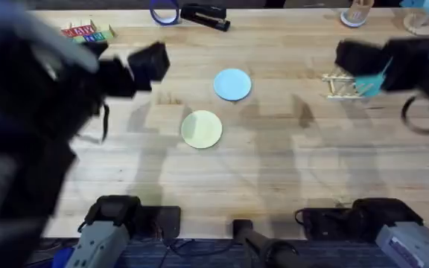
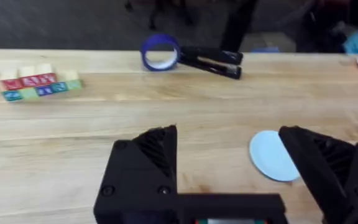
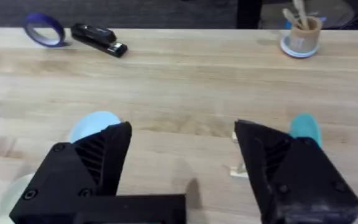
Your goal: Pick up the plates from the table one by one and place each into a slot on the dish rack.
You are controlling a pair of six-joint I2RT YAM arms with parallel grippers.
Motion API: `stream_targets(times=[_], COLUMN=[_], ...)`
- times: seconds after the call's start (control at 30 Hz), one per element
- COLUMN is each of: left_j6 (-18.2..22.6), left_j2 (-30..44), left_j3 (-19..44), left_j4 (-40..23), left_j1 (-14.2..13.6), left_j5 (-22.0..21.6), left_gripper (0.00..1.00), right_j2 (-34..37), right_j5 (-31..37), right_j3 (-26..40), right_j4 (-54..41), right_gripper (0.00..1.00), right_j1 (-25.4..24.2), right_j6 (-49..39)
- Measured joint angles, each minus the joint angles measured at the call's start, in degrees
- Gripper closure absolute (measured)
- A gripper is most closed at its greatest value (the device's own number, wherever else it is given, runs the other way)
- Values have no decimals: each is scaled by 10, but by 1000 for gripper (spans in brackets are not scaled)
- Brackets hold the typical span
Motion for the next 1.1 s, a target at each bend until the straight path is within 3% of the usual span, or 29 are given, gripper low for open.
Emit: stream_targets(times=[0.13,0.33,0.47,0.57,0.67,0.9,1.1], left_j6=[2,13,22,27,30,25,-33], left_j2=[130,317,416,470,511,543,544], left_j3=[123,350,487,555,589,591,592], left_j4=[-67,-226,-330,-381,-388,-375,-369], left_j1=[0,0,0,0,0,0,-1], left_j5=[24,45,81,111,155,249,279], left_gripper=[8,9,8,8,8,8,8], right_j2=[101,228,277,290,290,290,290], right_j5=[-34,-56,-66,-71,-75,-76,-76], right_j3=[123,304,377,398,401,401,401], right_j4=[-65,-214,-268,-275,-278,-279,-279], right_gripper=[5,5,5,5,6,5,6], right_j1=[0,0,0,0,0,0,0], right_j6=[2,2,2,3,3,4,4])
